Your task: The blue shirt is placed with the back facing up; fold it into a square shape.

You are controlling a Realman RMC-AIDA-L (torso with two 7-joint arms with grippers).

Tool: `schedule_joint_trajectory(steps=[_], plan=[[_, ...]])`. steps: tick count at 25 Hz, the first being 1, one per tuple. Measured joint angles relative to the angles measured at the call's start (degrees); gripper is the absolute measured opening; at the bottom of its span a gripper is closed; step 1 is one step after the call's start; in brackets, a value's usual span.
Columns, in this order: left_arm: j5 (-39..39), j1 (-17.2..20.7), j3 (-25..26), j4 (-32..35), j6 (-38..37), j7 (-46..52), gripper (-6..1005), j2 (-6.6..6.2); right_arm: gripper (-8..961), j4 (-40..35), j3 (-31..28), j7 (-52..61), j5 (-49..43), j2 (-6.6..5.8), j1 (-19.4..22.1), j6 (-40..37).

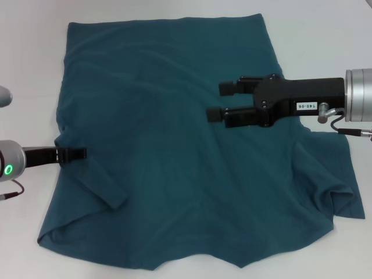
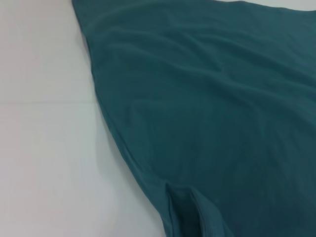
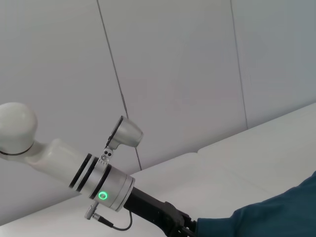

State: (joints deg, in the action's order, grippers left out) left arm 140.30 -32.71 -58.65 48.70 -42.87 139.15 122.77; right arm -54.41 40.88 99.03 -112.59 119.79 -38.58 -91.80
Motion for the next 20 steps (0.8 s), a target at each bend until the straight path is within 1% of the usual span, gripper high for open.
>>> schedule_joint_trajectory(steps=[3, 9, 14, 19, 20], plan=[[-0.1, -0.4, 0.0, -1.1, 0.0, -0.4, 806, -0.18, 865, 0.0, 0.0, 0.0, 0.0, 0.0, 0.0, 0.2], [-0.1, -0.4, 0.0, -1.3, 0.1, -1.4, 773, 0.27, 865, 0.0, 0.0, 0.0, 0.0, 0.0, 0.0, 0.6], [-0.1, -0.5, 0.0, -1.0, 0.2, -1.5, 556, 0.39, 865, 0.1, 0.0, 0.0, 0.0, 0.0, 0.2, 0.6], [-0.1, -0.5, -0.2, -0.8, 0.2, -1.5, 312, 0.39, 865, 0.1, 0.1, 0.0, 0.0, 0.0, 0.4, 0.6], [-0.1, -0.5, -0.3, -0.6, 0.2, -1.5, 284, 0.4, 865, 0.1, 0.1, 0.0, 0.0, 0.0, 0.5, 0.6]])
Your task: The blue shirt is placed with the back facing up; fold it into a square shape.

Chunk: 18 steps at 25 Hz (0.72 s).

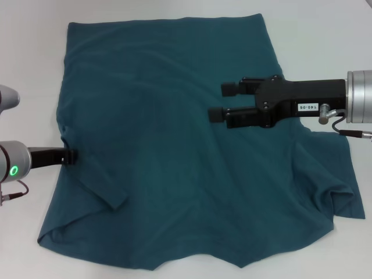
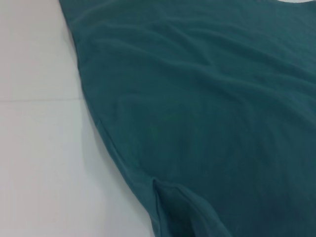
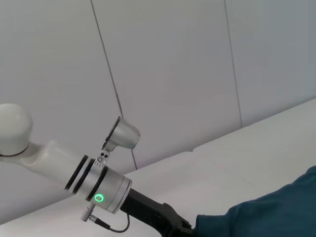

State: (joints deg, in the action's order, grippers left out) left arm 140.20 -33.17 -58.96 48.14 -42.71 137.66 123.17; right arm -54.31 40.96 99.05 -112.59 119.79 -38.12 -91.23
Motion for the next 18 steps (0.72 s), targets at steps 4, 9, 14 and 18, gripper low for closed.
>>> schedule_joint_trajectory(steps=[4, 9, 14, 18], plan=[[0.0, -0.1, -0.2, 0.6, -0.1, 0.0, 172, 0.26, 865, 0.0, 0.0, 0.0, 0.0, 0.04, 0.1, 0.0], [0.1, -1.4, -0.6, 0.6, -0.7, 0.3, 71, 0.36, 865, 0.2, 0.0, 0.0, 0.0, 0.08, 0.1, 0.0], [0.3, -3.9, -0.7, 0.1, -1.5, 1.5, -1, 0.33, 865, 0.7, 0.0, 0.0, 0.0, 0.09, 0.1, 0.0], [0.5, -6.0, -0.4, -1.3, -1.3, 2.8, 0, 0.14, 865, 0.8, 0.0, -0.2, 0.0, 0.09, 0.1, 0.0]])
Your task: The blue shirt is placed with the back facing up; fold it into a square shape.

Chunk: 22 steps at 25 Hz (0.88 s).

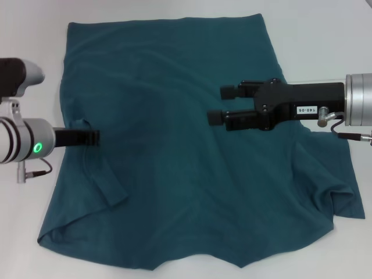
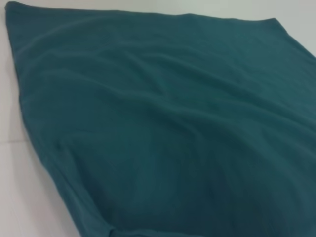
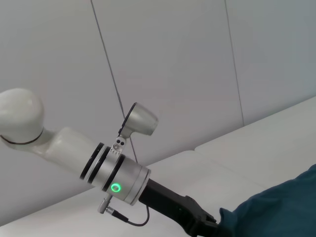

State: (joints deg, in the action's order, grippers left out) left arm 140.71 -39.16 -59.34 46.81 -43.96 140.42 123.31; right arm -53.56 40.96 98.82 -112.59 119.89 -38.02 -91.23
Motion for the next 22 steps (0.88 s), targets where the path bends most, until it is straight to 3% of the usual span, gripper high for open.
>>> schedule_joint_trajectory(steps=[11, 22], plan=[[0.2, -4.1, 0.1, -4.5, 0.8, 1.8, 4, -0.72, 865, 0.6, -0.1, -0.5, 0.0, -0.1, 0.3, 0.0], [-0.2, -6.2, 0.3, -6.8, 2.1, 2.0, 292, -0.03, 865, 0.7, -0.1, -1.2, 0.0, -0.11, 0.3, 0.0]])
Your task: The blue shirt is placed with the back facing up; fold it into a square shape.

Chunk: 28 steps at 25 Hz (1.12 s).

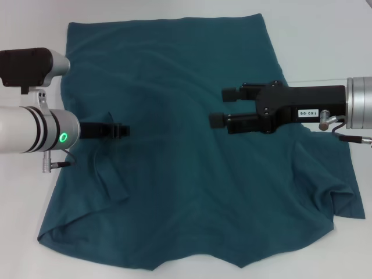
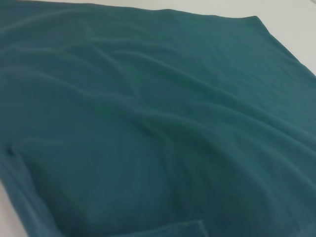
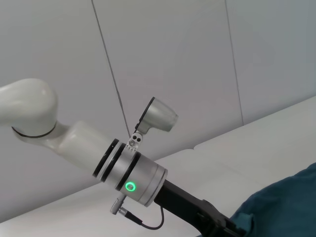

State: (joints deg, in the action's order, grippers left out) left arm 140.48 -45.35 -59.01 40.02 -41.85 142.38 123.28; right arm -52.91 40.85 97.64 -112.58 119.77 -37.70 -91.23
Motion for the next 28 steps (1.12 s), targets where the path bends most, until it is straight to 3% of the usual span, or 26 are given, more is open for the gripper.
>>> schedule_joint_trajectory(steps=[4, 8, 18, 28], plan=[[-1.1, -0.1, 1.3, -0.7, 1.3, -0.4, 397, 0.29, 865, 0.0, 0.0, 0.0, 0.1, 0.02, -0.1, 0.0], [-3.1, 0.0, 2.0, -2.7, 1.9, -0.6, 469, -0.23, 865, 0.0, 0.0, 0.0, 0.1, 0.08, -0.2, 0.0], [-10.8, 1.8, 1.9, -3.5, -0.8, -2.9, 459, -1.15, 865, 0.1, 0.4, 0.0, 0.2, 0.14, -0.5, 0.2], [-10.8, 1.9, 1.2, -4.2, -2.0, -3.7, 456, 0.34, 865, 0.2, 0.6, 0.0, 1.1, 0.2, 0.1, 0.1]])
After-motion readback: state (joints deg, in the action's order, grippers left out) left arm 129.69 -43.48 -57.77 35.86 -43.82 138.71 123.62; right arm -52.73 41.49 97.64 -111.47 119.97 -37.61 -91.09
